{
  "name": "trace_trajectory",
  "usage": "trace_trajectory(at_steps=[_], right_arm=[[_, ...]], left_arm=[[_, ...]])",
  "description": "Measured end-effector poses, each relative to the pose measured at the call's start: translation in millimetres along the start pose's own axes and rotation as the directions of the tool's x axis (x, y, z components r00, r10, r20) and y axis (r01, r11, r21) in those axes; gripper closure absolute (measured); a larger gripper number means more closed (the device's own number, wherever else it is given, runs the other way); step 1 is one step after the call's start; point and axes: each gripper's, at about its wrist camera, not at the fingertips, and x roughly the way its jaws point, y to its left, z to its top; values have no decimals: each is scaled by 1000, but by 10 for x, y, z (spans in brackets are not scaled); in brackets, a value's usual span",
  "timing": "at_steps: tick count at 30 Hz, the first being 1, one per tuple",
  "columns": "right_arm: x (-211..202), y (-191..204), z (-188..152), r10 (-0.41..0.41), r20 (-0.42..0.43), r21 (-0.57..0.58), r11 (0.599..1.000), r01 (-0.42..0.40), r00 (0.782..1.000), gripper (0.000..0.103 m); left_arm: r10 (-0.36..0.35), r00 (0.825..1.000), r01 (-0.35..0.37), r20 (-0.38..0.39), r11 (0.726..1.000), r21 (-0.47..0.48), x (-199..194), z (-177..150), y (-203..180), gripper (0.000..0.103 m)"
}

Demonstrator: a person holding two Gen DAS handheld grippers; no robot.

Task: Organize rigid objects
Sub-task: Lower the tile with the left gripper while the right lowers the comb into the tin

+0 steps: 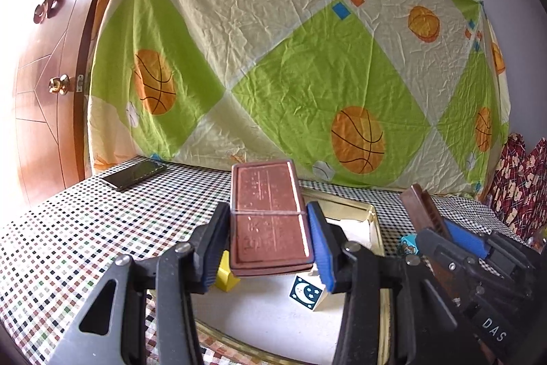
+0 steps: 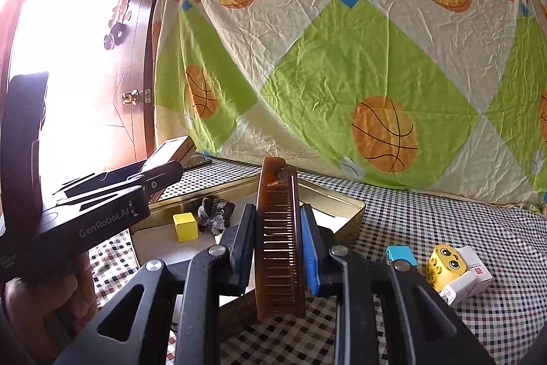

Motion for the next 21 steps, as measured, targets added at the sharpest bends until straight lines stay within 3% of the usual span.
trace_trajectory(at_steps=[10, 21], right_arm=[[98, 114, 14, 12, -9, -18, 1000, -12, 1000, 76], [220, 273, 21, 32, -28, -48, 998, -33, 999, 76]], left_arm=[[28, 1000, -28, -10, 1000, 11, 34, 21, 113, 58], [60, 996, -58, -72, 998, 26, 176, 20, 218, 58]])
